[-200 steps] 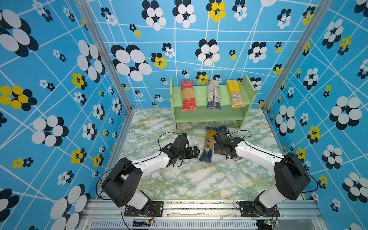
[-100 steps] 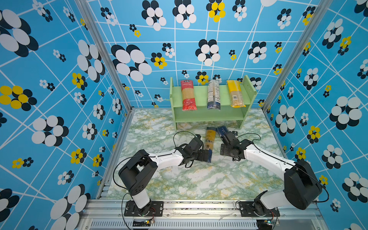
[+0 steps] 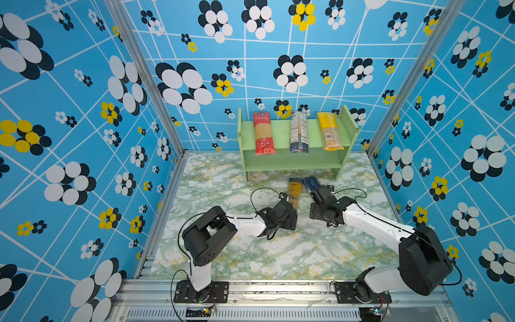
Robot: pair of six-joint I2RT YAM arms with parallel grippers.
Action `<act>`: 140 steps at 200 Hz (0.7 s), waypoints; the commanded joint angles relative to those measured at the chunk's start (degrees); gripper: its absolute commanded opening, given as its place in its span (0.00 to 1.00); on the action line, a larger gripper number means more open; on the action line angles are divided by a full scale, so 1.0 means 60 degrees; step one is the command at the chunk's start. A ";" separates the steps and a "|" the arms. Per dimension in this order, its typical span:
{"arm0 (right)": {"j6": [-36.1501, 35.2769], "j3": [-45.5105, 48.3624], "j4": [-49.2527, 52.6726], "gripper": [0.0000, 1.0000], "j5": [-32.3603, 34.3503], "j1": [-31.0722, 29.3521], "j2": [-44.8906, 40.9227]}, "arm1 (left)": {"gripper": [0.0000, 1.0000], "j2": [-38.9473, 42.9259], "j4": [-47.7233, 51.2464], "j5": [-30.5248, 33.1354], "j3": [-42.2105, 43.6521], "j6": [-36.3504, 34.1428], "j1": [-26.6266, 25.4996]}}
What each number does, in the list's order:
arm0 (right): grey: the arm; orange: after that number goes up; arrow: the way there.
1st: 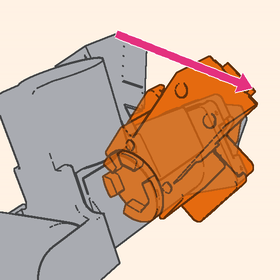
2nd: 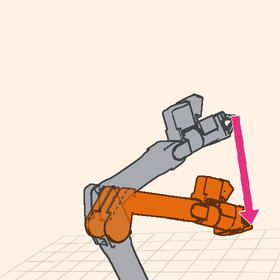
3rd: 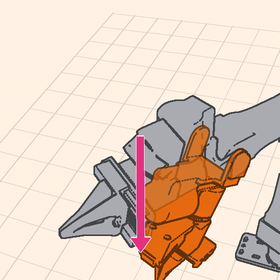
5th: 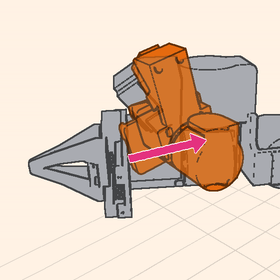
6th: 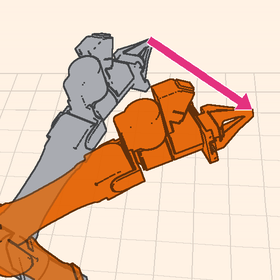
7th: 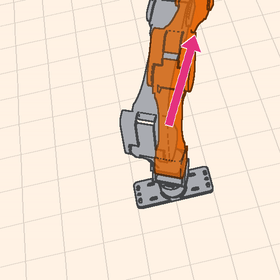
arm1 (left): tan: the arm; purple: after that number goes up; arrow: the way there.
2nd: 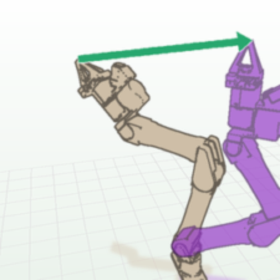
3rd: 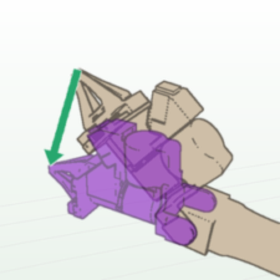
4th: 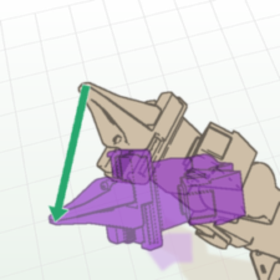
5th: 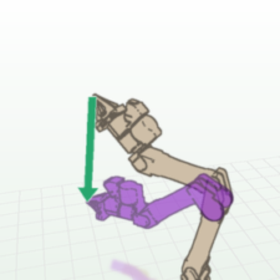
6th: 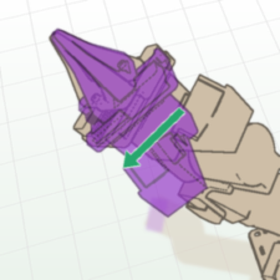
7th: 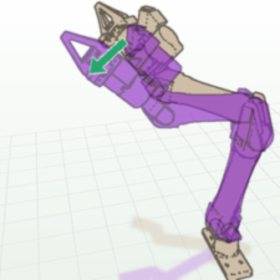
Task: Place and organize the pasta boxes and bags onto the shelf
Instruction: 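Close the left gripper on the Anko bag while the right gripper holds still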
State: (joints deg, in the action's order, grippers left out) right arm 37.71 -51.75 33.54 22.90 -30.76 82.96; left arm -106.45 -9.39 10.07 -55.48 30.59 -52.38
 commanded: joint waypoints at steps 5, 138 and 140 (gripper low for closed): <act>-0.0031 0.0149 -0.0078 0.97 -0.0065 0.0113 -0.0233 | 0.99 -0.0378 -0.0709 0.0759 -0.0173 -0.0243 -0.0135; -0.0045 0.0319 -0.0254 0.97 -0.0106 0.0246 -0.0086 | 0.99 -0.1292 -0.0505 0.2470 -0.0865 -0.1119 -0.0837; -0.0045 0.0319 -0.0257 0.97 -0.0109 0.0238 -0.0086 | 0.99 -0.1309 -0.0480 0.2509 -0.0880 -0.1126 -0.0847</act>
State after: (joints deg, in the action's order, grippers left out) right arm 37.71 -51.00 32.34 22.31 -29.80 82.87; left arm -112.73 -15.22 20.45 -58.54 26.61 -56.47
